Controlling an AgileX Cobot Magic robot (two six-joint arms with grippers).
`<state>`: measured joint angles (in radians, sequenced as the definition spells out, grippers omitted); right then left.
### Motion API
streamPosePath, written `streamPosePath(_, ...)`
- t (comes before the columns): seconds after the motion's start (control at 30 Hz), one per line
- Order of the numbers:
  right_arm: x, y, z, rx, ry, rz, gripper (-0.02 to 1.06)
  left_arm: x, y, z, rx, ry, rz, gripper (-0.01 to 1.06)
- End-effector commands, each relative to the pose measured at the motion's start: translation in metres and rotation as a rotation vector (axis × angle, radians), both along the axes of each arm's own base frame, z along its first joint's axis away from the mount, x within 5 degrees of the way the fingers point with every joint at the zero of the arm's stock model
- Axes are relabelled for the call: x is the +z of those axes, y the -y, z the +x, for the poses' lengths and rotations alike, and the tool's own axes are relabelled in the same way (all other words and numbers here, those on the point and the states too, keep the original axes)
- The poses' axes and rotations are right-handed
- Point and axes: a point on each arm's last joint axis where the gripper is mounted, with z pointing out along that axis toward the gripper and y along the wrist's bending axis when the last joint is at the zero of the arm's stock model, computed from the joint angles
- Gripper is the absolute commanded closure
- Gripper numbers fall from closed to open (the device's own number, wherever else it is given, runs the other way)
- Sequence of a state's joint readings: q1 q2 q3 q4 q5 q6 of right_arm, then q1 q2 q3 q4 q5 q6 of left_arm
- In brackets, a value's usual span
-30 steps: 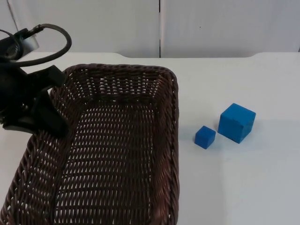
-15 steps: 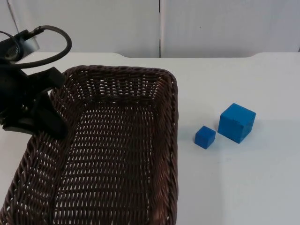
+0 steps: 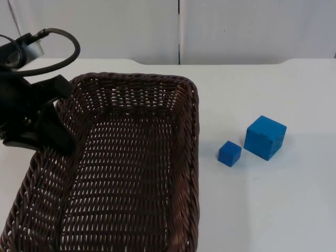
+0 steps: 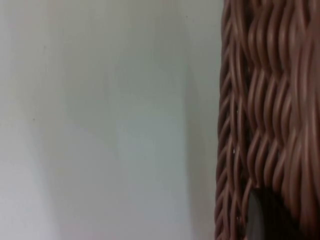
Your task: Pick up the basket with the left hand and place the largest block into the basket with the right hand.
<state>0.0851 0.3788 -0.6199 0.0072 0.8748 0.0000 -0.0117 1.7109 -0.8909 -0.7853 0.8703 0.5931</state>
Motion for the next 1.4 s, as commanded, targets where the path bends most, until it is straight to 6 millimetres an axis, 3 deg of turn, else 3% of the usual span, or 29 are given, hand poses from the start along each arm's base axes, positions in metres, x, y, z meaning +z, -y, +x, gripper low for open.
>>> streamPosePath(0.0,0.008,-0.001,0.016,0.002,0.001,-0.002,-0.01,0.003,0.001,0.0,0.005,0.0,-0.019,1.01)
streamPosePath(0.13,0.018,-0.004,0.047,-0.002,-0.05,0.002,-0.01,0.003,0.001,0.0,0.007,0.002,-0.017,1.01)
streamPosePath(0.23,0.023,-0.005,0.059,-0.003,-0.066,0.001,-0.01,0.003,0.001,0.0,0.007,0.002,-0.017,1.01)
streamPosePath(0.33,0.033,-0.008,0.088,0.006,-0.091,0.005,-0.01,0.003,0.001,0.0,0.008,0.003,-0.016,1.01)
streamPosePath(0.37,0.033,-0.008,0.088,0.006,-0.091,0.005,-0.01,0.003,0.001,0.0,0.008,0.003,-0.016,1.01)
streamPosePath(0.67,0.039,-0.014,0.151,0.006,-0.17,0.006,-0.01,0.003,0.0,0.0,0.006,0.006,-0.014,1.01)
streamPosePath(0.87,0.034,-0.016,0.182,0.018,-0.212,-0.015,-0.01,0.002,0.0,0.001,0.014,0.015,-0.009,1.01)
streamPosePath(1.37,0.015,-0.031,0.232,0.168,-0.266,-0.028,-0.01,0.002,0.0,0.001,0.013,0.017,-0.005,1.01)
